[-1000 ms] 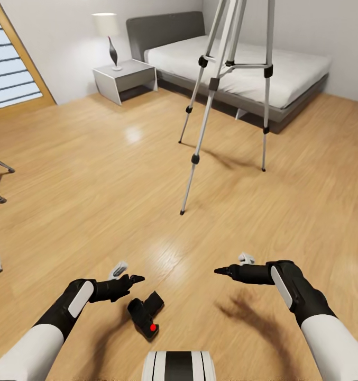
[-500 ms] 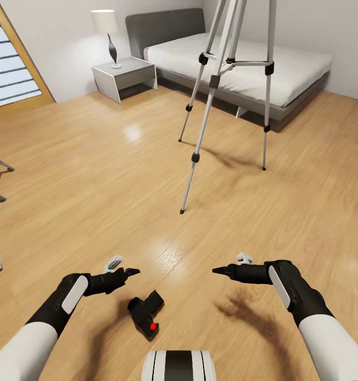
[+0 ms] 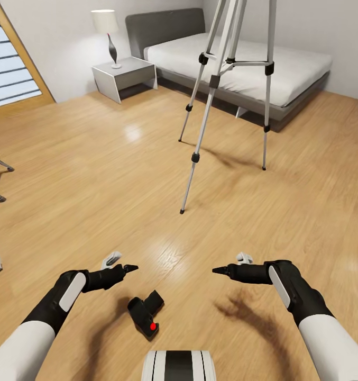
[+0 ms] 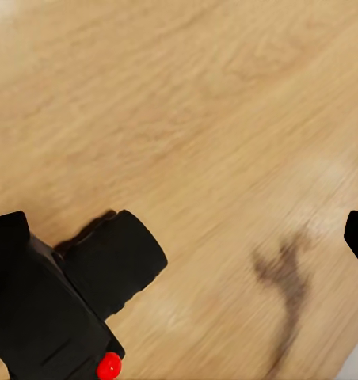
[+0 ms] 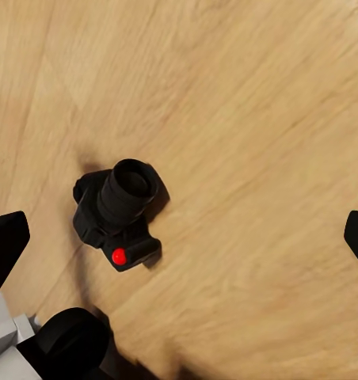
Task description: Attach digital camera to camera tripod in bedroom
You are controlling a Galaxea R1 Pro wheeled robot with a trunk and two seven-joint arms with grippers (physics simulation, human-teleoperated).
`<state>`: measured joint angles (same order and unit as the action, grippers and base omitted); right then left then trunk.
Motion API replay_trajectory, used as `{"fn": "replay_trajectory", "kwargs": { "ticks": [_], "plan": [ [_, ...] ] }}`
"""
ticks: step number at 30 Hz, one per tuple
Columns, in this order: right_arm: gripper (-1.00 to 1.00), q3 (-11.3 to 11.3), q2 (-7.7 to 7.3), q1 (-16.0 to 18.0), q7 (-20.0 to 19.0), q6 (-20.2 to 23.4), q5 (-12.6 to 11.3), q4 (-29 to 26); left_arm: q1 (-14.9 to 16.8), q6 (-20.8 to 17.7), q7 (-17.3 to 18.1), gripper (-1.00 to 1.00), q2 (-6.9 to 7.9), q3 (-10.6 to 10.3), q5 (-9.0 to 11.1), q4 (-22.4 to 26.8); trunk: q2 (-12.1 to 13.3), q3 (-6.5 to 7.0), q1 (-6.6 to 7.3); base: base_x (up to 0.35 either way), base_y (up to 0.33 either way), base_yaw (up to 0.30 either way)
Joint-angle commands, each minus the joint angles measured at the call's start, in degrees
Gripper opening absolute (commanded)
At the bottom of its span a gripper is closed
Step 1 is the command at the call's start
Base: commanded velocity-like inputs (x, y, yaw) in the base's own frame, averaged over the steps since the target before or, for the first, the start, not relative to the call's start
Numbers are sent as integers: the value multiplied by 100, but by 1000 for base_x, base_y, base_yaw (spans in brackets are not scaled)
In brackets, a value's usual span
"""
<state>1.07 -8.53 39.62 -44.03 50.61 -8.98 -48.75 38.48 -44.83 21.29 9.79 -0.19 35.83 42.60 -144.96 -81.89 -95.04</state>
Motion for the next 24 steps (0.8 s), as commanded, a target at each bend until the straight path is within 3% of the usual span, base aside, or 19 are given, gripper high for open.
{"fn": "replay_trajectory", "kwargs": {
  "ticks": [1, 7, 15, 16, 19, 24],
  "plan": [
    [100, 7, 0, 2, 0, 37, -25, -2, 2, -25, 7, 100, 3, -4, 9, 2, -1, -4, 1, 0, 0, 0],
    [100, 7, 0, 2, -16, 37, -45, -12, 2, -20, 0, 100, 53, 0, 4, 9, -1, -4, 1, 0, 0, 0],
    [100, 8, -28, 2, -33, 56, -86, -224, 2, -15, 27, 100, 306, 8, 84, -108, -1, -4, 1, 0, 0, 0],
    [100, 7, -31, 2, -37, 65, -92, -364, 2, -17, 29, 100, 839, 8, 91, -146, -1, -4, 1, 0, 0, 0],
    [100, 1, -28, 2, -43, 92, -110, -726, 2, -24, 29, 100, 935, 5, 98, -205, -1, -4, 1, 0, 0, 0],
    [100, -2, -14, 2, -51, 110, -128, -1012, 2, -57, 18, 100, 960, 2, 87, -183, -1, -4, 1, 0, 0, 0]
  ]
}}
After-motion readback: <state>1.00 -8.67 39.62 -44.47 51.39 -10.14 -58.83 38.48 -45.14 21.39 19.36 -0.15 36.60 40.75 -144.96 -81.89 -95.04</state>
